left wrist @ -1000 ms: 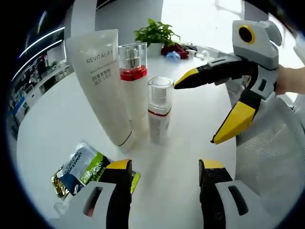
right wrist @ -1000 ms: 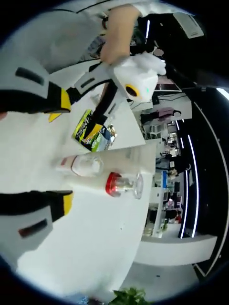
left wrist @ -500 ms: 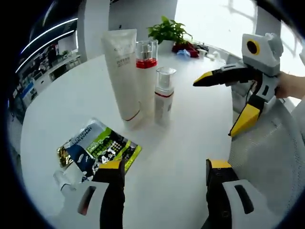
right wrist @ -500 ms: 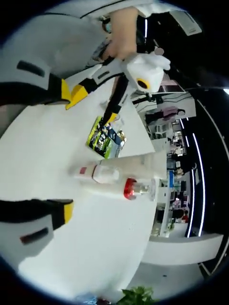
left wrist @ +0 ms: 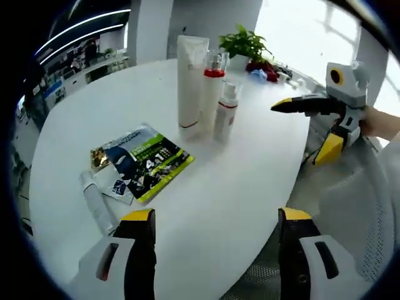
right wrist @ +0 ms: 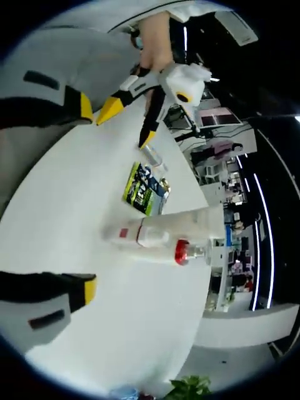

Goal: Arrange the skincare products in the storage area until every visible bottle or jar stands upright without overlapping.

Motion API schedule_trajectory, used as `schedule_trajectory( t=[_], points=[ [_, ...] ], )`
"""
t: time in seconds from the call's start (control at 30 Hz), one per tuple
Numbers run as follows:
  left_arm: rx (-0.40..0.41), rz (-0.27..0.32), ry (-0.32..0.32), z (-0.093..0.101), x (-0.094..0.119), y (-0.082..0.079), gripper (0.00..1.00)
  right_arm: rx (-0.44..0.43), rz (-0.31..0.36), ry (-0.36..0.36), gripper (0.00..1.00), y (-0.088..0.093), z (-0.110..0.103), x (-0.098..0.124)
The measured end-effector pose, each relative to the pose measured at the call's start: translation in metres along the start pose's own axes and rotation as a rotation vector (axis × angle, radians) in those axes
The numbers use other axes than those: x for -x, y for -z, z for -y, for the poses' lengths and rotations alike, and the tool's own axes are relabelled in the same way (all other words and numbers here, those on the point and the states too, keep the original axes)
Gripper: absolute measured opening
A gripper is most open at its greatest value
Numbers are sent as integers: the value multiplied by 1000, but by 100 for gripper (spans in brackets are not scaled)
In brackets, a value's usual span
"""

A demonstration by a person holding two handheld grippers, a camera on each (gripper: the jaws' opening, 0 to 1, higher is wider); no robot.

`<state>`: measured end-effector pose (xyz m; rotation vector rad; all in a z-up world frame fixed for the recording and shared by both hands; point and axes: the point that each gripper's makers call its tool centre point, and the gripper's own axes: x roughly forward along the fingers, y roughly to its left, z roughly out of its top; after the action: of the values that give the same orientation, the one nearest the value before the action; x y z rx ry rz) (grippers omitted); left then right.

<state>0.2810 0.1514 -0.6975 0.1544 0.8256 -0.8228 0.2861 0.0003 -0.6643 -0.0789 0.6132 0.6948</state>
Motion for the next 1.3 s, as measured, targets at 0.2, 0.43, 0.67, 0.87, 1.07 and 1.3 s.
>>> schedule_trajectory(
  t=[0.2, 0.43, 0.67, 0.87, 1.07, 1.3],
  points=[
    [46, 19, -32, -6, 18, 8, 83, 6, 1, -5, 100, -1, -4, 5],
    [87, 38, -67, -9, 38, 17, 86, 2, 10, -4, 100, -4, -8, 9],
    [114, 55, -96, -11, 51, 21, 87, 2, 17, 1, 100, -6, -9, 13],
    [126, 63, -110, -12, 57, 22, 88, 2, 21, 2, 100, -7, -10, 14],
    [129, 56, -120, -11, 57, 22, 90, -3, 26, 5, 100, -7, -9, 15],
    [127, 47, -126, -14, 54, 19, 90, -9, 33, 7, 100, -8, -7, 16]
  ],
)
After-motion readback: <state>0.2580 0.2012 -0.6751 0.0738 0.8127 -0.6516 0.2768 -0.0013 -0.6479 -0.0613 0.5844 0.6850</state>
